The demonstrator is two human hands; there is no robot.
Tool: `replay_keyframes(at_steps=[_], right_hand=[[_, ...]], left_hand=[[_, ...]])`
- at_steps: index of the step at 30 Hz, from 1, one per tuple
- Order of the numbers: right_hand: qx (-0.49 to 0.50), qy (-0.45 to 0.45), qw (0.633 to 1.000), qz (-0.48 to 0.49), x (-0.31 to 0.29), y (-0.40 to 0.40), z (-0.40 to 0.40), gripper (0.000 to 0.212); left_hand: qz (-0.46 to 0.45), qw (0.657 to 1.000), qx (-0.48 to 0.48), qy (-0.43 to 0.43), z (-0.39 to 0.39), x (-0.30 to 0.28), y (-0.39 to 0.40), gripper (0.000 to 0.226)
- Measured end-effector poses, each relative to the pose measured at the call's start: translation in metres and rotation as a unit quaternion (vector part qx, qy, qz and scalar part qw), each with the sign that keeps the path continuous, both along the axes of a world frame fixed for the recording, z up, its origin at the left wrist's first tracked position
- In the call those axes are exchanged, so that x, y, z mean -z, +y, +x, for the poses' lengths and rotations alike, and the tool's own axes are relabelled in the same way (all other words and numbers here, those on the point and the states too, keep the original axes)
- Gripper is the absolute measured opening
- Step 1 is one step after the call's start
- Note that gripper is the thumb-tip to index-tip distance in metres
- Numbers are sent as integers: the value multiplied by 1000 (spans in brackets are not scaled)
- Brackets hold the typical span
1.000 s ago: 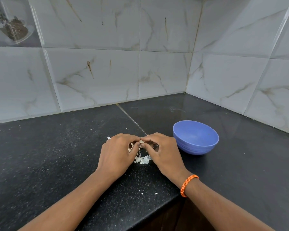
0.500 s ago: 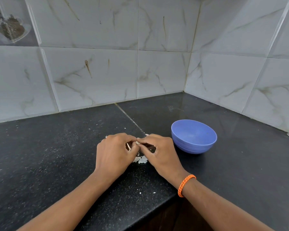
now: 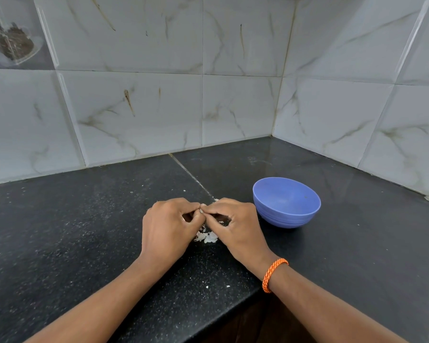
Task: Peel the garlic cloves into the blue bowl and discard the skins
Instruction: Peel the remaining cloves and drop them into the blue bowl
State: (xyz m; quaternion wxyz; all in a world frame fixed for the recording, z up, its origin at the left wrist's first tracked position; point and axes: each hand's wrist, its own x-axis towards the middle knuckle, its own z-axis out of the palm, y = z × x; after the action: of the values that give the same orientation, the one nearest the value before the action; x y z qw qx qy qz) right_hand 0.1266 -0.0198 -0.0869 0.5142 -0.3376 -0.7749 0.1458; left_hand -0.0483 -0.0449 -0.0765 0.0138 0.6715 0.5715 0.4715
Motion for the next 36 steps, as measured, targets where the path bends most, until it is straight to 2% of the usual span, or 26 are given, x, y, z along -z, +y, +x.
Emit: replay_keyframes(at_steps=[17, 25, 29, 32, 36], right_hand=[[-42, 85, 989, -110, -1, 2, 1, 17], [-78, 108, 979, -153, -3, 2, 4, 17], [-81, 116, 975, -172, -3, 5, 5, 16], [-85, 125, 970, -190, -2, 6, 5, 17], [-56, 124, 973, -185, -1, 6, 5, 16]], left_hand=[[5, 1000, 26, -13, -1, 0, 1, 25], [20, 999, 38, -10, -2, -1, 0, 17], [18, 999, 34, -12, -2, 0, 1, 19], [10, 999, 29, -26, -2, 0, 1, 12], [-14, 999, 20, -41, -1, 0, 2, 11]])
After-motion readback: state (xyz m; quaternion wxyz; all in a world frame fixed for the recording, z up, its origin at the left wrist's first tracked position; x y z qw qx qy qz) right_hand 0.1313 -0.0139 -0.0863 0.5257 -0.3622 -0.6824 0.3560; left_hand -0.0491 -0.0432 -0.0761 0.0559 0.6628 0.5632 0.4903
